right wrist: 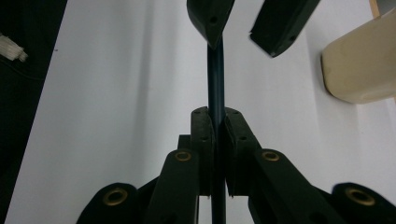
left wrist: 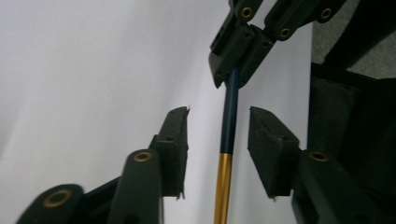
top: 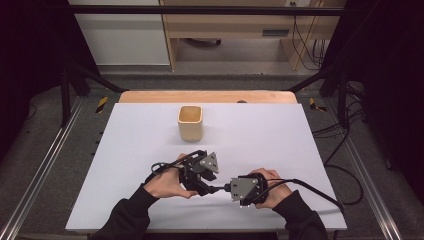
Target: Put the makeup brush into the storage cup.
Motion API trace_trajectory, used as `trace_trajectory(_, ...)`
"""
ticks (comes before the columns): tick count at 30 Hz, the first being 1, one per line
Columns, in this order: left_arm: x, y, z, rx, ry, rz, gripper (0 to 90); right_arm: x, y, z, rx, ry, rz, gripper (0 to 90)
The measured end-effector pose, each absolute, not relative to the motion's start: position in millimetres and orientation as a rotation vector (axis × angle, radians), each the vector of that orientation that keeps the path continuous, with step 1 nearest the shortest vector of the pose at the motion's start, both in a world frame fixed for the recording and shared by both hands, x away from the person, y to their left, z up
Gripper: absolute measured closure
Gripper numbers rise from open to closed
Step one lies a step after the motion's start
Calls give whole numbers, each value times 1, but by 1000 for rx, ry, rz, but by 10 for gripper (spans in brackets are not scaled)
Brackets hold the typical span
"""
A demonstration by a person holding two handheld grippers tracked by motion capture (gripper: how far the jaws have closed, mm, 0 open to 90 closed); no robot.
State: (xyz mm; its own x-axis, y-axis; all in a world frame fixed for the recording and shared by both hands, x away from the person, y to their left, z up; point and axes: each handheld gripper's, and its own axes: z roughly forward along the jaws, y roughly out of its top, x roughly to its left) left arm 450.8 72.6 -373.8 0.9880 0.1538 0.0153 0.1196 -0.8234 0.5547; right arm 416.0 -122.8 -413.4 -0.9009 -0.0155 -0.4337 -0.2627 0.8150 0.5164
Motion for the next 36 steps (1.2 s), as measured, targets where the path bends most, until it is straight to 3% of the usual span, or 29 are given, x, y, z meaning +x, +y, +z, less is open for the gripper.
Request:
trace_trajectory(7,453,93,-370,2467,259,193,374,423,-125,-412,-145,2588,824,842)
trace_trajectory(18,453,127,-375,2283,428,303,237,430,-131,-409,-13,2596,837,843)
trace_trajectory(36,446,155,-388,2087,615,395,181,435,-142,-409,176,2557,907,842)
